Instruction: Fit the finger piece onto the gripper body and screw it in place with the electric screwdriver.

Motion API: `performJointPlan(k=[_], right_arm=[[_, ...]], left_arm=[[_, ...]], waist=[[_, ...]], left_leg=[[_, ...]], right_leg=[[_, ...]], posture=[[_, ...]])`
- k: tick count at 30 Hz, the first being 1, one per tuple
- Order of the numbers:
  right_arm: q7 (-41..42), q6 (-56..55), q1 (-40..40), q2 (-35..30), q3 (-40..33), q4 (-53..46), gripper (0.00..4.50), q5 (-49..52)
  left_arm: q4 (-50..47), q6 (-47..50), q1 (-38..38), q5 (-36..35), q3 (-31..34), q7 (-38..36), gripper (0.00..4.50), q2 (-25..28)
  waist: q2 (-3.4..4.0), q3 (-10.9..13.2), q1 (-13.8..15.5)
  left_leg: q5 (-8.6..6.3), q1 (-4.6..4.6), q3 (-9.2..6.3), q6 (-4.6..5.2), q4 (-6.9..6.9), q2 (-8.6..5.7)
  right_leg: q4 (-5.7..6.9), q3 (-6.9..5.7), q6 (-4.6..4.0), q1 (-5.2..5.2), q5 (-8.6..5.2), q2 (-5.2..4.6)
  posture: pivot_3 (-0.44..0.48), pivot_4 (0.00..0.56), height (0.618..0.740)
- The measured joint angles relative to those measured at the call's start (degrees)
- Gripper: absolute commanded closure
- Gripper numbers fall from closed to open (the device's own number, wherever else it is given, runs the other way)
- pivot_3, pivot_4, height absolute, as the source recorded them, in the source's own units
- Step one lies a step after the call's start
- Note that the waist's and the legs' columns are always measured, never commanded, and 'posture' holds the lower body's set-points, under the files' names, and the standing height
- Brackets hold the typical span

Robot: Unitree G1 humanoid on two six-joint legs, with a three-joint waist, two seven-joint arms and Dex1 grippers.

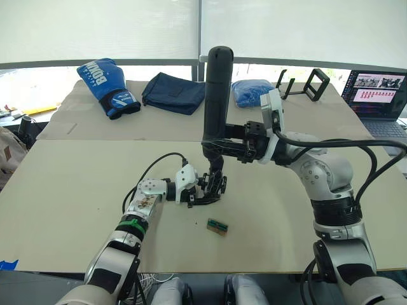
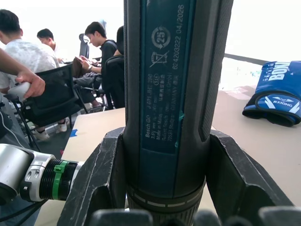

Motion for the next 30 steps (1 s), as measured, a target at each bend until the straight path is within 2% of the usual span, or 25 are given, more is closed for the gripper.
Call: performJointPlan(k=[30], right_arm=[[0.8,-10.8,4.9,0.2,4.9,-5.3,2.56,-4.8]], left_arm=[[-0.6,0.7,0.4,0.3,-0.1,0.8,2.15,0.0]], waist=[[-0.02,-0.1,0.0]], left_leg=[[0.0,0.2,-0.02,0.0,0.0,0.0]], right_leg=[[0.02,0.01,0.0,0.18,0.0,0.0]], posture=[[0.0,0.15,0.74]])
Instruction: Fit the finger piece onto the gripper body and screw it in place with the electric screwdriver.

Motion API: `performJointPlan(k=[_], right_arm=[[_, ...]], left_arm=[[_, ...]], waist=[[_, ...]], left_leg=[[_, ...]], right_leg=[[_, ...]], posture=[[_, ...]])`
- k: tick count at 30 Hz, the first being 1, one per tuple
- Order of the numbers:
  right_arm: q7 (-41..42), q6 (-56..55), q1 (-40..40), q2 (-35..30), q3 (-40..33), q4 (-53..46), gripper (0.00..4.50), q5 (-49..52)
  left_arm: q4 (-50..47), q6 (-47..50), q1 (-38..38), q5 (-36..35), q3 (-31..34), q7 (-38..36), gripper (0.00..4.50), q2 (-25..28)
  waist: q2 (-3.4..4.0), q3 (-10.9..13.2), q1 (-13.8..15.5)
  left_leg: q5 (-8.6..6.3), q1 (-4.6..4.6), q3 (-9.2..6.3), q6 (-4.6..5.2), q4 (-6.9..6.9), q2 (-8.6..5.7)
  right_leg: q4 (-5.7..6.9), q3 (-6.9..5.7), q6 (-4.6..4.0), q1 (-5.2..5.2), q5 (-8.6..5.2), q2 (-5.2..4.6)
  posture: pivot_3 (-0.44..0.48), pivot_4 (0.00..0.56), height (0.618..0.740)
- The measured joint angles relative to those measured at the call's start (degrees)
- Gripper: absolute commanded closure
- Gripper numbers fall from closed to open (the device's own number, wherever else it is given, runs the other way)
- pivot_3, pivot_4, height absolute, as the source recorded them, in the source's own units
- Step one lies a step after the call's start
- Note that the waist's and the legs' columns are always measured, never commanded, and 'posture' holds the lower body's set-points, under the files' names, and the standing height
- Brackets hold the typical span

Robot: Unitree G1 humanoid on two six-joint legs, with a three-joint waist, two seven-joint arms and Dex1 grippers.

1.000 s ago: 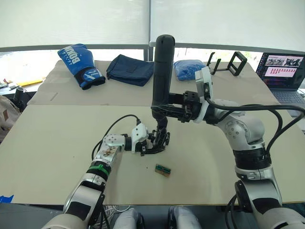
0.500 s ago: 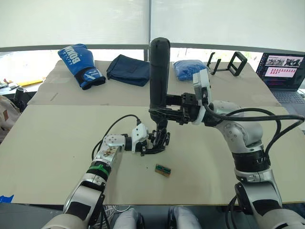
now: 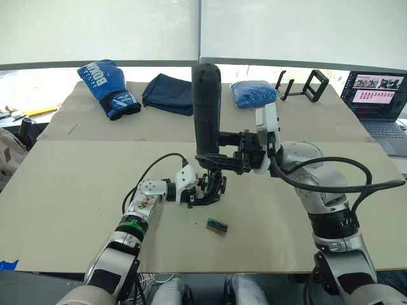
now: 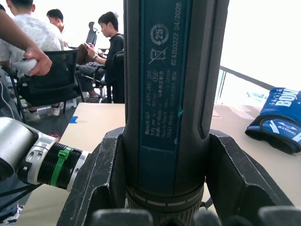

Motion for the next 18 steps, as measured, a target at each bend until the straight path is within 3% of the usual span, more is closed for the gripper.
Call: performJointPlan(k=[18], right_arm=[[-3.1,-0.1,1.7,1.8,0.4,0.3,2.56,-0.1]], left_arm=[[-0.3,0.5,0.4,0.1,-0.1,0.6,2.15,0.0]], waist=[[-0.02,-0.3,0.0]], left_leg=[[-0.01,0.1,-0.01,0.01,-0.03,0.01]], right_leg=[[0.01,0.02,0.0,0.06,0.0,-0.02]], posture=[[0.0,0.15,0.74]])
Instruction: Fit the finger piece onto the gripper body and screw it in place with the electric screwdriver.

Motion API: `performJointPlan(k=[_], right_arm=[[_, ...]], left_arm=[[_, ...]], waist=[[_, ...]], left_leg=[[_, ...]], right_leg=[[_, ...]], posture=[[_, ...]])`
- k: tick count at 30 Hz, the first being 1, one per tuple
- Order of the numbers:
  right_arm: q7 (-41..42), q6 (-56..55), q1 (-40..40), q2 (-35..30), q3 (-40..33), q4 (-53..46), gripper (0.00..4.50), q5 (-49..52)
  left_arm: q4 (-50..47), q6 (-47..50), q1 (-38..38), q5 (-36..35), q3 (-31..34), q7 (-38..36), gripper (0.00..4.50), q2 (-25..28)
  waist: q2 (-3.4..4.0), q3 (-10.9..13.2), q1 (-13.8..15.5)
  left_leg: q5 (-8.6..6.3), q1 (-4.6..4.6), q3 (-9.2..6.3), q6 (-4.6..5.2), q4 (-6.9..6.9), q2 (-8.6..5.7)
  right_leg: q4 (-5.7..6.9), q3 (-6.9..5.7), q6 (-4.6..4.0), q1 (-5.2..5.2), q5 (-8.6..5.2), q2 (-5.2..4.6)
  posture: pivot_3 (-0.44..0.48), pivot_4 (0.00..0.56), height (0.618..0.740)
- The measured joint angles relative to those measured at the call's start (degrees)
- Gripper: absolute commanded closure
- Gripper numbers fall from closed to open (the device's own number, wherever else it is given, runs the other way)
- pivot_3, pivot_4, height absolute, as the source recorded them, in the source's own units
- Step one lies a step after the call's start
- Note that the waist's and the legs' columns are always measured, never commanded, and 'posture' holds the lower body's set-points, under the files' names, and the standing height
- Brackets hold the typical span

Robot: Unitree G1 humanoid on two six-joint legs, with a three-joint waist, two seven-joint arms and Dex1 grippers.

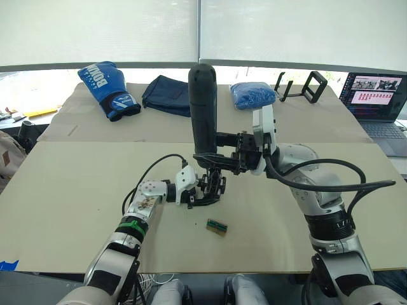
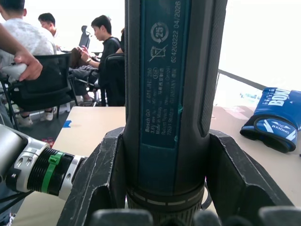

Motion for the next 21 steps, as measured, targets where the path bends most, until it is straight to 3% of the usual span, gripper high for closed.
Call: performJointPlan(k=[15,21], right_arm=[[0.9,-2.1,-0.3,0.4,0.9,0.1,2.56,-1.0],[3.7,-0.2,-3.9,-1.7,0.8,1.8,2.56,-0.2]], left_arm=[[0.0,0.0,0.0,0.0,0.0,0.1,2.15,0.0],[-0.2,0.0,0.0,0.1,-0.2,0.4,2.15,0.0]], waist=[[-0.02,0.0,0.0],[-0.03,0.0,0.0]], left_leg=[[-0.01,-0.01,-0.01,0.02,0.0,0.0],[-0.03,-0.07,-0.04,0.05,0.01,0.0]], right_leg=[[0.0,0.01,0.0,-0.01,0.0,-0.01],[-0.01,-0.02,-0.01,-0.04,0.0,-0.05]], posture=[[0.0,0.15,0.74],[0.0,0.15,0.74]])
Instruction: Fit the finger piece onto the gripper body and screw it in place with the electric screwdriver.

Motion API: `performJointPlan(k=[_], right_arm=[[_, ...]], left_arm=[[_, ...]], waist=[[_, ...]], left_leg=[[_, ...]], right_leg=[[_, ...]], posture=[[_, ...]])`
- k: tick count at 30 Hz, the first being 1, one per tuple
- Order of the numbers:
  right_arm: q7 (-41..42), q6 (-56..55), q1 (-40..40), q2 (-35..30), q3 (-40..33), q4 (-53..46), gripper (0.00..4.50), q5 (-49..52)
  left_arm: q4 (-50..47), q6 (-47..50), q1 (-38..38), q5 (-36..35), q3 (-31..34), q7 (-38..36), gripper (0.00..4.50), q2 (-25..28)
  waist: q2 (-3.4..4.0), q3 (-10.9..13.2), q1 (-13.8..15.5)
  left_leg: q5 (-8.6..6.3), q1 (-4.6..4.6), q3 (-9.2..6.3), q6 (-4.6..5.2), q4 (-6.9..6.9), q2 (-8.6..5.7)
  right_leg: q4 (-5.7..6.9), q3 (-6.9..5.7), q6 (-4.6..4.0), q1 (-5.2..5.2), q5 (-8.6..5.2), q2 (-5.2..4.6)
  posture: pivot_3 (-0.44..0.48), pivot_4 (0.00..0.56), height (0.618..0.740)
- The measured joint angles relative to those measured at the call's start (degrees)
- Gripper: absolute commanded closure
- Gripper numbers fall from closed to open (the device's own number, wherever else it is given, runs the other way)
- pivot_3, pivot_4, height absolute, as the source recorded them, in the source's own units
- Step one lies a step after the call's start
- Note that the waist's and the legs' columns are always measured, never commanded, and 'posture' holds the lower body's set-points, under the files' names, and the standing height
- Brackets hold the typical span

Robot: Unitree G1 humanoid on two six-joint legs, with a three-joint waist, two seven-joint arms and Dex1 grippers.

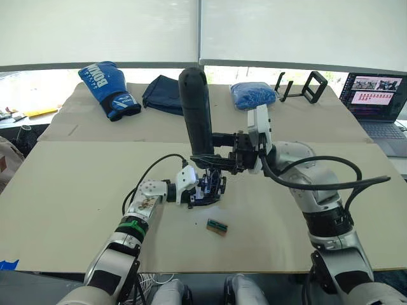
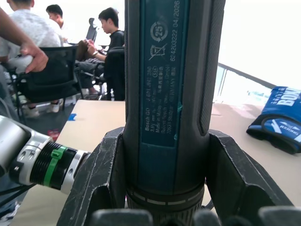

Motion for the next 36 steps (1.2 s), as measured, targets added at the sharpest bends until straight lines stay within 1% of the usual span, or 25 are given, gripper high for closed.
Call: performJointPlan(k=[5,7,10,16,19,21,23,24,29,31,34,36], right_arm=[[2.7,1.5,-0.7,-0.2,-2.2,1.1,2.56,3.4],[2.6,1.9,-4.7,1.7,-4.9,1.8,2.56,6.6],[3.1,1.8,-9.0,1.7,-7.7,1.0,2.56,9.0],[4.6,1.8,-5.5,1.5,-8.2,0.2,2.56,10.6],[4.2,2.1,-5.3,1.5,-8.6,-0.9,2.56,11.6],[4.0,2.4,-5.3,1.5,-9.1,-2.5,2.56,13.0],[3.7,3.1,-5.2,1.1,-9.6,-4.0,2.56,14.6],[3.7,3.5,-5.2,0.7,-9.9,-4.6,2.56,15.2],[2.8,5.4,-5.1,-1.8,-12.0,-6.5,2.56,18.2],[1.8,6.9,-5.1,-5.1,-13.8,-8.5,2.56,20.1],[1.0,7.8,-4.2,-9.3,-18.1,-10.4,2.56,21.8],[0.8,8.1,-0.7,-12.6,-20.1,-12.0,2.56,21.9]], left_arm=[[-0.3,-0.1,0.0,0.4,-0.1,0.3,2.15,0.0],[-0.3,0.1,-0.2,0.5,0.0,0.7,2.15,0.0],[-0.2,0.3,-0.2,0.6,-0.3,1.1,2.15,-0.3],[-0.2,1.7,-0.5,0.4,-0.3,0.9,2.15,-0.3],[-0.6,3.0,-0.5,-0.1,-0.2,0.7,2.15,-0.2],[-0.9,4.2,-0.5,-0.4,-0.1,0.4,1.11,-0.2],[-1.4,5.0,-0.4,-0.5,0.0,-0.2,0.21,0.1],[-1.5,5.2,-0.3,-0.5,0.1,-0.4,0.07,0.2],[-4.0,4.1,1.7,-0.6,0.7,-0.3,0.07,1.7],[-7.3,2.9,4.6,-1.3,1.4,-0.7,0.07,4.3],[-10.6,2.8,8.3,-2.8,3.8,-1.4,0.07,9.3],[-13.9,3.4,11.7,-4.3,5.3,-2.7,0.07,12.5]], waist=[[-0.02,0.0,0.0],[0.03,0.1,0.0],[0.02,0.1,0.2],[0.01,0.1,0.1],[0.01,0.1,0.1],[0.01,0.1,0.1],[0.01,0.1,0.0],[0.01,0.1,0.0],[0.01,0.1,-0.3],[0.01,0.1,-0.5],[0.01,0.1,-0.4],[0.01,0.1,-0.3]], left_leg=[[-0.01,-0.24,0.0,0.02,0.05,-0.01],[0.0,-0.24,0.0,0.02,0.07,-0.02],[-0.01,-0.21,-0.07,0.02,0.06,-0.01],[-0.02,-0.22,-0.07,0.05,0.08,-0.03],[-0.02,-0.22,-0.07,0.05,0.07,-0.03],[-0.02,-0.22,-0.07,0.05,0.07,-0.03],[-0.02,-0.22,-0.07,0.05,0.06,-0.03],[-0.02,-0.21,-0.07,0.05,0.05,-0.03],[-0.01,-0.2,-0.06,0.02,-0.02,0.0],[0.01,-0.2,-0.06,-0.02,-0.09,0.05],[0.04,-0.13,-0.07,-0.07,-0.17,0.07],[0.02,-0.15,-0.1,-0.05,-0.18,0.07]], right_leg=[[0.0,-0.04,0.0,-0.19,0.02,-0.01],[0.02,-0.04,0.0,-0.2,0.04,-0.01],[-0.03,-0.15,0.0,-0.1,0.04,-0.01],[-0.01,-0.15,0.02,-0.11,0.05,-0.08],[0.0,-0.16,0.02,-0.11,0.05,-0.07],[-0.01,-0.16,0.02,-0.11,0.05,-0.08],[-0.01,-0.16,0.02,-0.12,0.05,-0.07],[-0.01,-0.16,0.02,-0.12,0.05,-0.07],[0.0,-0.13,0.0,-0.18,0.06,-0.08],[-0.01,-0.12,-0.01,-0.24,0.06,-0.12],[-0.01,-0.19,-0.04,-0.23,0.04,-0.47],[-0.04,-0.27,-0.04,-0.19,0.04,-0.54]], posture=[[0.0,0.15,0.74],[0.0,0.15,0.74],[0.0,0.15,0.74],[0.0,0.15,0.74],[0.0,0.15,0.74],[0.0,0.15,0.74],[0.0,0.15,0.74],[0.0,0.15,0.74],[0.0,0.15,0.74],[0.0,0.15,0.74],[0.0,0.15,0.74],[0.0,0.15,0.74]])
